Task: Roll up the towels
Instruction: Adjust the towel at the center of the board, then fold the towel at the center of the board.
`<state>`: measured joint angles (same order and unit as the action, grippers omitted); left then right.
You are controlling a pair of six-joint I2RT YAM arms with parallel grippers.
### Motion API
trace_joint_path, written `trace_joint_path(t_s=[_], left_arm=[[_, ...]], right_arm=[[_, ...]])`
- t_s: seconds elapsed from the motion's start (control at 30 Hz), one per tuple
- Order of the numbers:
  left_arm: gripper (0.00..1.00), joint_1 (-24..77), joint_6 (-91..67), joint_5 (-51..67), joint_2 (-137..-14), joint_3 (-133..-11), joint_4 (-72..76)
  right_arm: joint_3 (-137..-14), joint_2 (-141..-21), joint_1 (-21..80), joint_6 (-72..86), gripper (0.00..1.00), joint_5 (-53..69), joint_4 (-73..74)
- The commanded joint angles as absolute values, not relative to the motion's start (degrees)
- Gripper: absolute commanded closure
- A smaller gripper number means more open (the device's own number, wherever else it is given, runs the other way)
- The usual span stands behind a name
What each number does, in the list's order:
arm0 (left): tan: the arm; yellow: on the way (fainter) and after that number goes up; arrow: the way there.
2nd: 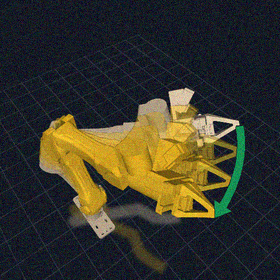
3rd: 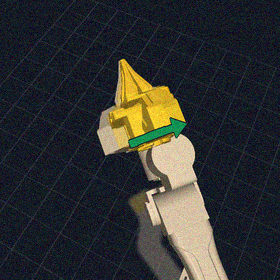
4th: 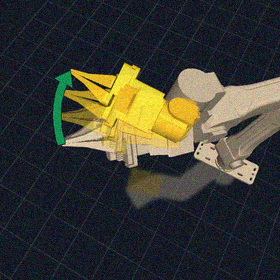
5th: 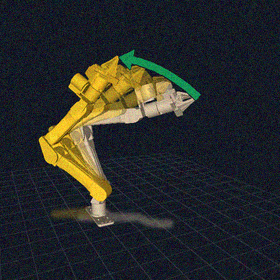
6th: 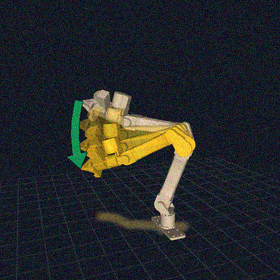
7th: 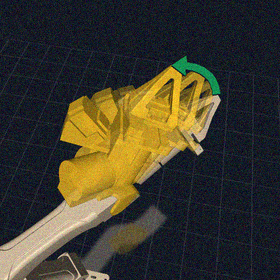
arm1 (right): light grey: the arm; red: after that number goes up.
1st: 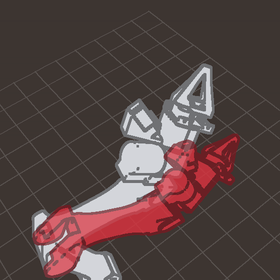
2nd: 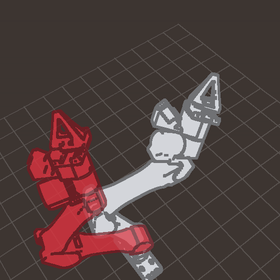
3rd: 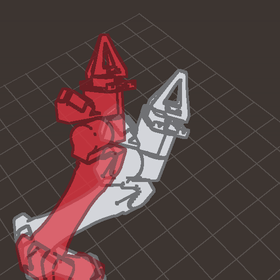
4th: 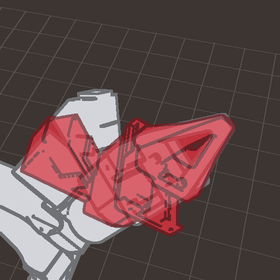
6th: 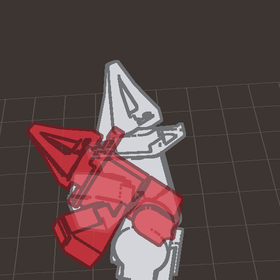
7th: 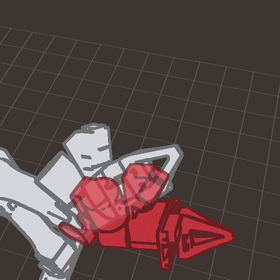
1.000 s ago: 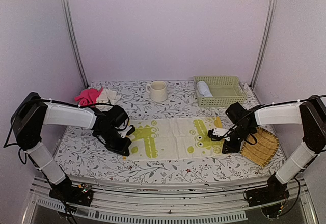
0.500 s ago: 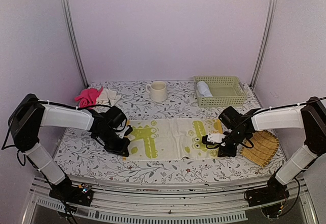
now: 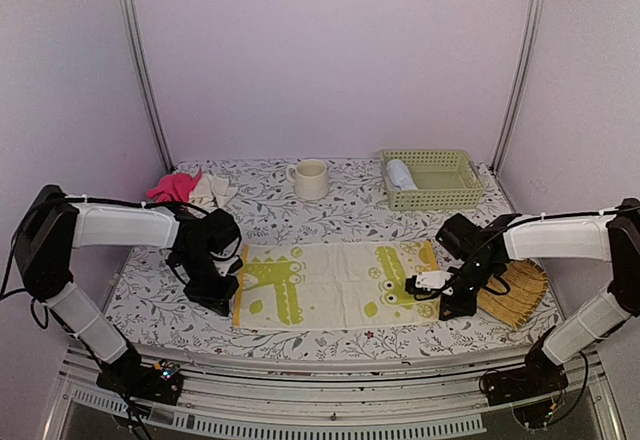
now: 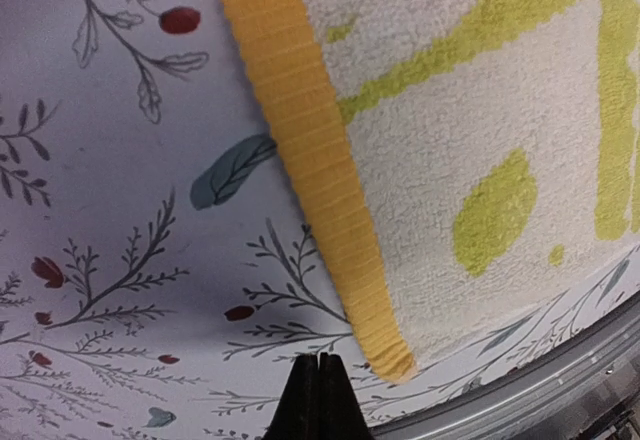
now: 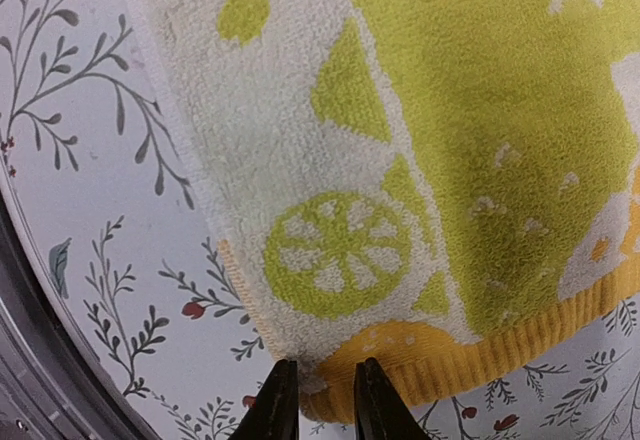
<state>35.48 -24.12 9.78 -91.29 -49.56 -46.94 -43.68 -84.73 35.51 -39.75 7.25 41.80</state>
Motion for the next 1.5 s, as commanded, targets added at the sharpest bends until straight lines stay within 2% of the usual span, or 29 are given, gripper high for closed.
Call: trace_joint_path(t_s=[0.0,0.13,0.3,0.5,0.57,0.73,0.87,1.1,1.47], left_arm=[[1.00,34.5,-21.7,9.6,-89.2,-56.2,-53.4],[0.95,31.6,-19.2,8.2,-89.2,-62.8,-53.5],[0.76,26.4,-14.3,9.9,-91.4,-67.2,-45.1],[0.54,23.8,-12.4,5.5,-92.6,-67.8,-32.2],[0.53,22.4,-12.8,5.1,-94.0,-67.5,-28.2],[0.55,19.2,-13.9,10.1,-98.1,-66.1,-20.7],[0.55,17.8,-13.4,12.6,-101.5,-67.3,-21.5],[0.49,16.3,-11.4,14.8,-101.2,-64.7,-20.8],[0.51,15.3,-11.2,18.5,-102.5,-63.0,-21.4]], right_arm=[[-48.5,-81.0,35.8,-40.9,0.73,14.1,48.7],[-54.7,-80.1,34.2,-41.0,0.64,16.8,50.1],[-64.0,-83.4,24.2,-37.6,0.60,18.7,47.0],[-68.9,-86.5,14.4,-30.6,0.42,22.2,38.7],[-70.3,-88.6,12.9,-29.2,0.40,22.1,37.2],[-71.7,-95.7,10.3,-27.8,0.43,21.9,37.1],[-72.6,-102.2,8.2,-25.8,0.48,23.5,37.5],[-77.7,-110.8,7.9,-24.7,0.60,27.7,39.6],[-83.8,-120.5,8.1,-23.4,0.64,33.1,44.3]])
